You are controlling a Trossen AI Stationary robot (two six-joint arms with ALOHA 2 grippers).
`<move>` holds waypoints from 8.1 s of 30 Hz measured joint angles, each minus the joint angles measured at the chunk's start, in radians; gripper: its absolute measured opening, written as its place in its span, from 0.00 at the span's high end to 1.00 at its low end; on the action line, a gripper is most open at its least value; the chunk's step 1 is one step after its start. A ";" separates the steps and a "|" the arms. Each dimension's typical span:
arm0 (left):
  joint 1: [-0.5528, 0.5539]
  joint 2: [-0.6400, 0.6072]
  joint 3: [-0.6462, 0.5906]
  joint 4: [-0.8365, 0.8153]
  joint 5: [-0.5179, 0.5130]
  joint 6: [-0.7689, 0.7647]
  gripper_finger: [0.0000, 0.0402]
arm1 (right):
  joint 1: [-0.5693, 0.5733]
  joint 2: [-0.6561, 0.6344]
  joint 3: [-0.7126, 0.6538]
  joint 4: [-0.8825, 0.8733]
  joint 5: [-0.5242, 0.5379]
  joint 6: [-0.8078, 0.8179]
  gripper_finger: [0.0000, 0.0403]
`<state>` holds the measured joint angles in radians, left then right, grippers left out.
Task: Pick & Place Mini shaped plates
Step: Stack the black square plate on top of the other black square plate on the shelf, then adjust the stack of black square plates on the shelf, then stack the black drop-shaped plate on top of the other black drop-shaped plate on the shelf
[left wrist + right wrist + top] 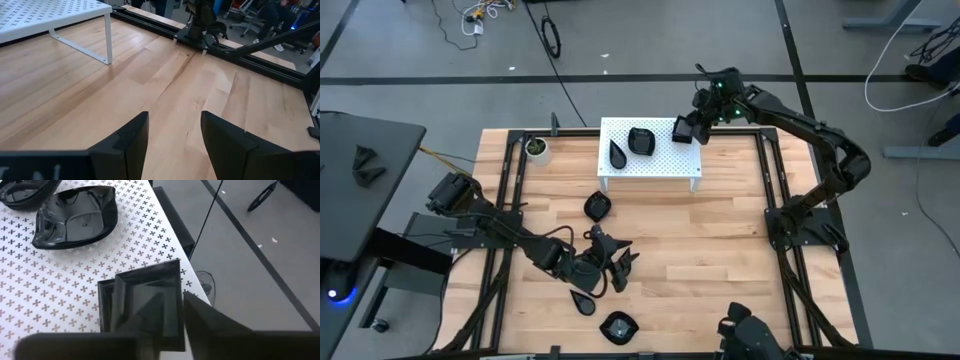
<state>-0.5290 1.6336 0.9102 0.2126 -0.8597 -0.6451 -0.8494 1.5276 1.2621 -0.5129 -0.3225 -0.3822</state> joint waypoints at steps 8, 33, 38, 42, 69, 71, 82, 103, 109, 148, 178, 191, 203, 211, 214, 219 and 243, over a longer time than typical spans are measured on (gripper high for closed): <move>0.000 0.001 0.000 -0.001 0.000 -0.003 0.54 | 0.006 -0.001 0.000 0.102 -0.006 0.114 0.57; -0.003 0.002 0.000 -0.001 0.001 -0.002 0.54 | 0.064 0.049 -0.001 0.099 0.147 0.229 0.98; -0.003 0.002 -0.001 -0.002 0.001 -0.001 0.54 | 0.080 0.027 -0.001 0.143 0.153 0.232 0.95; -0.003 0.002 -0.001 -0.002 0.001 0.000 0.54 | 0.127 0.005 -0.001 0.089 0.122 0.227 0.96; -0.003 0.003 -0.001 -0.009 0.000 0.002 0.54 | 0.294 0.006 -0.019 -0.007 0.349 0.026 0.62; -0.003 0.003 -0.001 -0.008 0.000 0.002 0.54 | 0.294 0.006 -0.036 0.000 0.349 0.025 0.65; -0.003 0.003 -0.001 -0.008 0.000 0.002 0.54 | 0.295 0.006 -0.063 0.039 0.351 -0.015 0.98; -0.003 0.003 -0.001 -0.008 0.000 0.003 0.54 | 0.300 -0.108 -0.064 -0.013 0.360 -0.020 0.97; -0.003 0.003 -0.001 -0.008 0.000 0.003 0.54 | 0.301 -0.096 -0.064 -0.036 0.360 -0.049 0.97; -0.003 0.003 -0.001 -0.008 0.001 0.002 0.54 | 0.169 -0.048 -0.100 -0.093 0.408 0.243 0.97; -0.004 0.003 -0.001 -0.009 0.012 0.002 0.54 | 0.243 -0.105 -0.100 -0.094 0.419 0.409 0.99; -0.005 0.003 -0.001 -0.008 0.012 0.003 0.54 | 0.207 -0.053 -0.100 -0.102 0.391 0.433 0.99; -0.005 0.003 -0.001 -0.009 0.012 0.003 0.54 | 0.192 -0.040 -0.100 0.052 0.392 0.414 0.99; -0.007 0.003 -0.001 -0.031 0.025 0.003 0.54 | 0.307 -0.109 -0.100 0.037 0.573 0.356 1.00; -0.023 -0.004 -0.001 -0.047 0.038 0.004 0.54 | 0.399 -0.154 -0.100 0.017 0.663 0.340 1.00; -0.084 -0.069 -0.001 -0.173 0.023 -0.036 0.54 | 0.632 -0.197 -0.099 -0.024 0.659 0.358 1.00; -0.061 0.155 -0.002 -0.428 0.057 -0.671 0.54 | 1.288 -0.175 -0.811 1.248 0.718 0.767 1.00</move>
<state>-0.5902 1.7891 0.9086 -0.2158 -0.8025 -1.3160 0.4389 1.3521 0.4509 0.7353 0.3956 0.3850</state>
